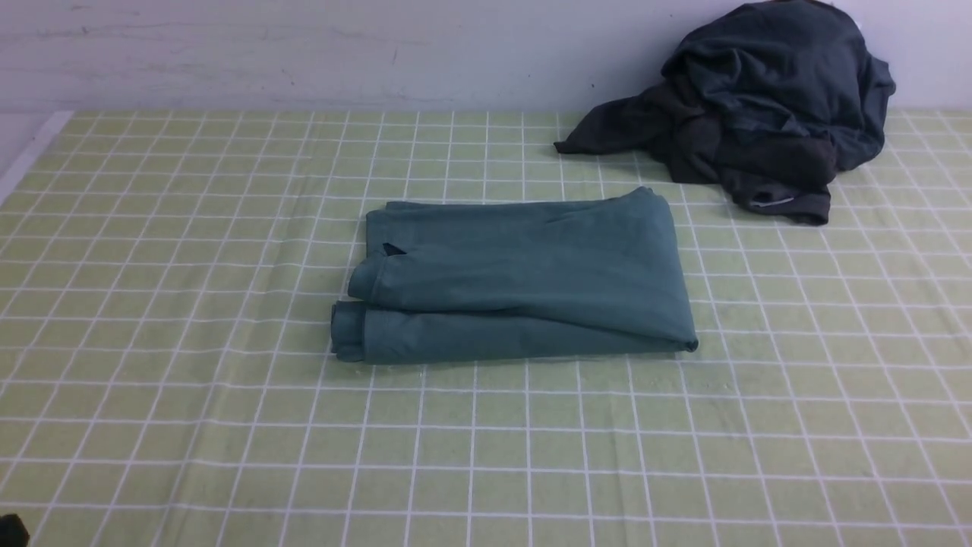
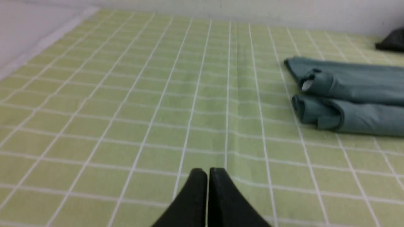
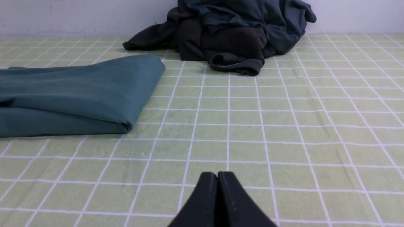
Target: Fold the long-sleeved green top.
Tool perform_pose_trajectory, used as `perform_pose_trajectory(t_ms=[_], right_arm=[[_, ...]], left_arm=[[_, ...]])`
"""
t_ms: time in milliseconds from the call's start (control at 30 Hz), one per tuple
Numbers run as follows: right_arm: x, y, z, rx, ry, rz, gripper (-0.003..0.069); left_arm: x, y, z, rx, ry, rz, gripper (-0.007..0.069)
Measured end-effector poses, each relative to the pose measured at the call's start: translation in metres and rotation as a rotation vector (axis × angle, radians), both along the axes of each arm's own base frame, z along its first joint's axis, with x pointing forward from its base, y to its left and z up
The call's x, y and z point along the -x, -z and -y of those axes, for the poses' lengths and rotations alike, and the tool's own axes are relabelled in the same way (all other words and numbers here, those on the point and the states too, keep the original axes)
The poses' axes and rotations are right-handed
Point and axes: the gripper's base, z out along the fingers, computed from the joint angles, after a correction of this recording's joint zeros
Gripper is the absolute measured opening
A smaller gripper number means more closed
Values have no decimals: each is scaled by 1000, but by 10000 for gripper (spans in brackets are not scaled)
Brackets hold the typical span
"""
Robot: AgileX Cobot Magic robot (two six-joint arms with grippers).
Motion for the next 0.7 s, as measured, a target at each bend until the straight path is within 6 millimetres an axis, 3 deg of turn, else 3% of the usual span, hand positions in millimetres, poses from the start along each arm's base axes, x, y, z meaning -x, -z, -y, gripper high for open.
perform_pose_trajectory(t_ms=[267,700], right_arm=[[0,0,0,0,0,0,-13],[0,0,0,0,0,0,-13]], left_arm=[[1,1,0,-64,22,-18,-3],[1,1,3,3,29,-27,-3]])
